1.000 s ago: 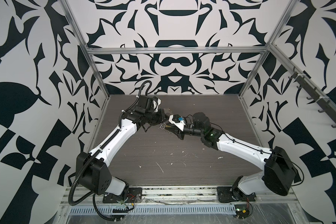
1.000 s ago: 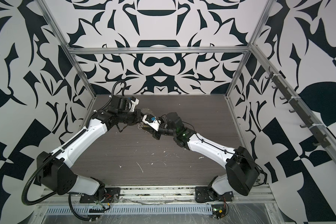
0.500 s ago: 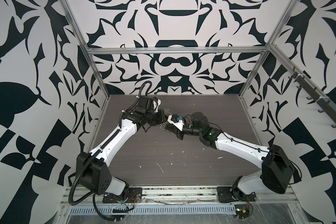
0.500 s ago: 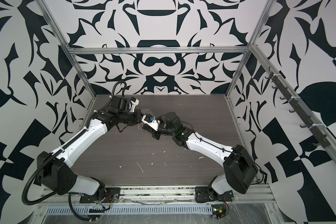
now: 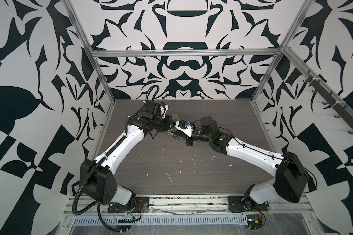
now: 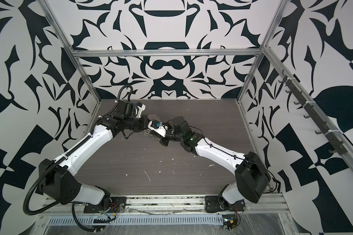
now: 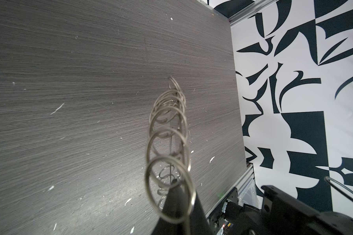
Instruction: Remove the keys from the keyring
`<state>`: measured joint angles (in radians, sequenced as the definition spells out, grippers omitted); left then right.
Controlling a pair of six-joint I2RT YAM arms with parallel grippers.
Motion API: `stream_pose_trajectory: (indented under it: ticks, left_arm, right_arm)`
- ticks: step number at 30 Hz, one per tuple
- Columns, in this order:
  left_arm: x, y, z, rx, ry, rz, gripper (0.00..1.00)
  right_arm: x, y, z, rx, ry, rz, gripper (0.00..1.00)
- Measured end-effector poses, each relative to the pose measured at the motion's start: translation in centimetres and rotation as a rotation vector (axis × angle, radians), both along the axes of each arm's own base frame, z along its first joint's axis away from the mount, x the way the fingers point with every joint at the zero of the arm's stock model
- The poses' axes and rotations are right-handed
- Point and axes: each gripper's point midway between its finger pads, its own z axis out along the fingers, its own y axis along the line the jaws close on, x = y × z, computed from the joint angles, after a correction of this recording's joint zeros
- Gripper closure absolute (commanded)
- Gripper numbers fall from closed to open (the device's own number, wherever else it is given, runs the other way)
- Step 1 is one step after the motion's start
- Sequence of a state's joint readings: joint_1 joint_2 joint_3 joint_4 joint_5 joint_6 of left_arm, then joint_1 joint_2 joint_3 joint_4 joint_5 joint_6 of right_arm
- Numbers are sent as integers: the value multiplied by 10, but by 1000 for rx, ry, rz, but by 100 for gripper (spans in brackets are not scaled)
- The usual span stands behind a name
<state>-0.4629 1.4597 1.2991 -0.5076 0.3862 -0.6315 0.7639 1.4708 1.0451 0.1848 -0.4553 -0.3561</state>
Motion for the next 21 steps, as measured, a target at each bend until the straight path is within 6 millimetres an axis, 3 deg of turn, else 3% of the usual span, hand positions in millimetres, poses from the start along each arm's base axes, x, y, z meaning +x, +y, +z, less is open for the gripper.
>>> stream_pose_trajectory:
  ticks: [2, 7, 15, 21]
  left_arm:
    - [0, 0, 0, 0, -3, -1, 73]
    - [-1, 1, 1, -2, -11, 4, 57]
    - [-7, 11, 24, 2, -113, 0, 53]
    - [-31, 27, 50, 27, -331, -68, 53]
  right_arm:
    - [1, -1, 1, -12, -14, -4, 100]
    - [1, -5, 7, -32, -45, -11, 100]
    - [2, -8, 7, -49, -60, -17, 100]
    - [2, -12, 5, -54, -47, -17, 100]
